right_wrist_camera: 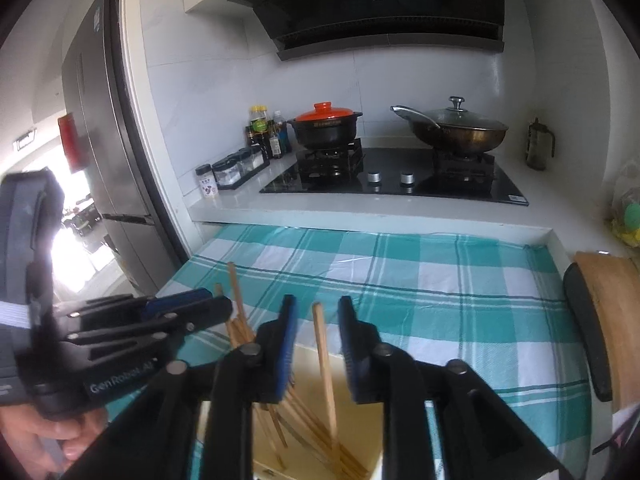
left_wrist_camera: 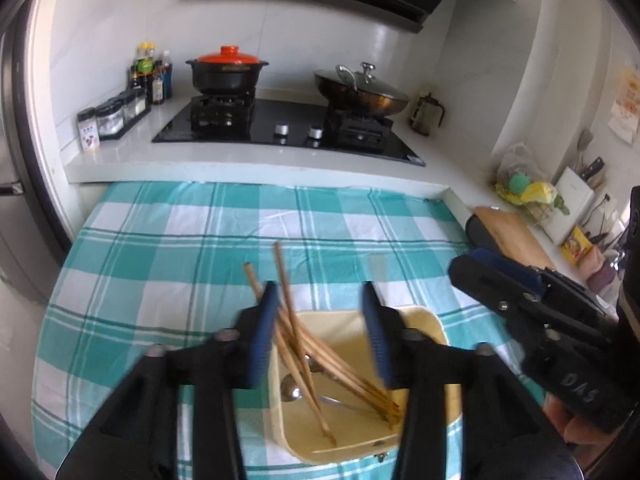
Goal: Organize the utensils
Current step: 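Open the right gripper and withdraw from the caddy, then lower the right gripper onto a wooden chopstick and close it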
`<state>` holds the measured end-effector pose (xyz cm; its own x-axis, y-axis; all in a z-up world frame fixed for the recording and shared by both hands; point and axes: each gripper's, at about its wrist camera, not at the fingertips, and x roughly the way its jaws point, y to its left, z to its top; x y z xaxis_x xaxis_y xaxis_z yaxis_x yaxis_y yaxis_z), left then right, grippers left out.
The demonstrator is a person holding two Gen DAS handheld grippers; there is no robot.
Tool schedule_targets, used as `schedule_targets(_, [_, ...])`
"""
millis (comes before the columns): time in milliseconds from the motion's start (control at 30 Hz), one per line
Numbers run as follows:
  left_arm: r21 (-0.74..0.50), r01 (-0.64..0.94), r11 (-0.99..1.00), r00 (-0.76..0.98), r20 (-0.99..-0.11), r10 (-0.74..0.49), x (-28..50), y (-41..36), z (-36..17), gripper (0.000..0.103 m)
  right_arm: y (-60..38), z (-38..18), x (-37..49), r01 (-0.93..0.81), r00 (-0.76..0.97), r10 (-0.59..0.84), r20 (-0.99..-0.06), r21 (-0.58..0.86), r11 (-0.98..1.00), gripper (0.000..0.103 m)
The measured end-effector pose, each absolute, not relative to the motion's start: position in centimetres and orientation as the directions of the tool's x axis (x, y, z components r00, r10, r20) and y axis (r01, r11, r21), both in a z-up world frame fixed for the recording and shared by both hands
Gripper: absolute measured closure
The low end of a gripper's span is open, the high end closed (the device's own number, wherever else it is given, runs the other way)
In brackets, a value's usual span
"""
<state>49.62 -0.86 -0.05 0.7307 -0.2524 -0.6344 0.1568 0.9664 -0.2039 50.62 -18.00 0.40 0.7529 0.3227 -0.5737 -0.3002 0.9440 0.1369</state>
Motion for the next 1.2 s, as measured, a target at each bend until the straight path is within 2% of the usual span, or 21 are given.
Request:
schedule_targets(100, [-0.176, 0.152, 0.973, 0.742, -0.63, -0.23, 48.2, 0.0, 0.3, 0.04, -18.4, 1.0, 49.3, -0.303, 0.763, 0.329, -0.556, 0.141, 0.942, 0.065])
schedule_targets(300, [-0.092, 0.186, 0.978, 0.712, -0.674, -0.199, 42.8, 1.7, -0.5, 0.028, -19.0, 1.0, 44.7, -0.294, 0.751, 0.275, -0.6, 0.069, 0.953, 0.065])
schedule_targets(500, [0.007, 0.259, 0.966, 0.647, -0.744, -0.168, 35.2, 2.3, -3.4, 0.025, -20.2, -2.0, 36.2, -0.327, 0.699, 0.22, -0.681, -0.031, 0.944, 0.065])
schedule_targets(733, [-0.043, 0.241, 0.97, 0.618, -0.764, -0.187, 27.4, 1.7, -7.5, 0.02, -22.1, -7.7, 26.9, -0.305, 0.663, 0.103, -0.742, -0.141, 0.942, 0.065])
schedule_targets(933, [-0.154, 0.172, 0.973, 0.6, -0.767, -0.228, 24.0, 0.8, -11.3, 0.02, -23.4, -11.7, 21.9, -0.21, 0.647, 0.071, -0.76, -0.089, 0.974, 0.065])
schedule_targets(1200, [-0.125, 0.12, 0.985, 0.579, -0.797, -0.172, 23.2, 0.6, -14.3, 0.02, -23.0, -15.1, 19.4, -0.138, 0.623, 0.059, -0.78, -0.035, 0.99, 0.065])
